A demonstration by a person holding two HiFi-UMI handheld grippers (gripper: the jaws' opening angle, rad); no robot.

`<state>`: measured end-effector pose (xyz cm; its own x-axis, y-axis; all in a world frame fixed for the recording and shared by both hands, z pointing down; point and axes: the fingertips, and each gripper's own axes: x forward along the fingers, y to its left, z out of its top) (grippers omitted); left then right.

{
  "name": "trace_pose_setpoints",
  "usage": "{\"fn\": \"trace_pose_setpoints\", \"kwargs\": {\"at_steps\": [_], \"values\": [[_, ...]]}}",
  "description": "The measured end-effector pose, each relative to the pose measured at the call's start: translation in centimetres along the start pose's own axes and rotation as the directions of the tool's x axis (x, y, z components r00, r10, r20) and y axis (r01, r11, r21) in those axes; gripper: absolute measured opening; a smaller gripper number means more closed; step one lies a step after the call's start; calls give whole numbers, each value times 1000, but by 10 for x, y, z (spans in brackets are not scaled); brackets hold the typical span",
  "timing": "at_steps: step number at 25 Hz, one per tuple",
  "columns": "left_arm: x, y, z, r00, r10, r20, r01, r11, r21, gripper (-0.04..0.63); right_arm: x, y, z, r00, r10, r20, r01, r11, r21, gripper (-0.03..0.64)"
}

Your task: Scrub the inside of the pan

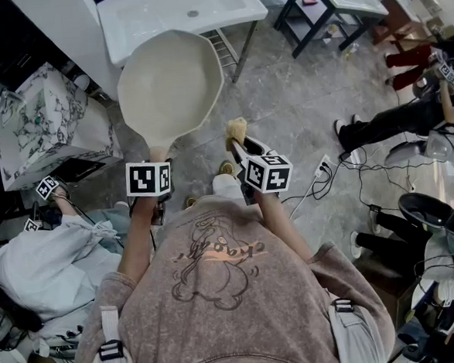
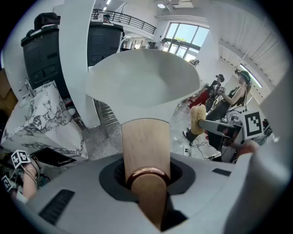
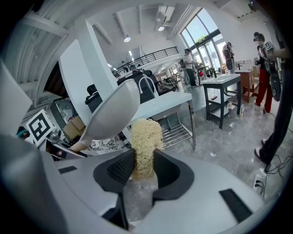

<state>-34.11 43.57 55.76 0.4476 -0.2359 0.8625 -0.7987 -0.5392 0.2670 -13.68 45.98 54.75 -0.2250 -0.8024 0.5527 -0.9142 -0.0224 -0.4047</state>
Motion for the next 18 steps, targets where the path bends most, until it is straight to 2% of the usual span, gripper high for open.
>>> {"fn": "trace_pose_setpoints", "kwargs": {"at_steps": [9,13,18], "values": [[16,-7,29,1000,7,7,-6,999,-33,106,16,-22,27,1000,23,3,-23,1000,-10,140],[28,-11,46,1000,12,-3,-12,999,-34,106,25,-34,46,997,71,25,-71,997,9,143],[46,-19,77,1000,26,9,-25,998,-49,106,33,-53,72,994,106,24,-105,994,-43,144]]}}
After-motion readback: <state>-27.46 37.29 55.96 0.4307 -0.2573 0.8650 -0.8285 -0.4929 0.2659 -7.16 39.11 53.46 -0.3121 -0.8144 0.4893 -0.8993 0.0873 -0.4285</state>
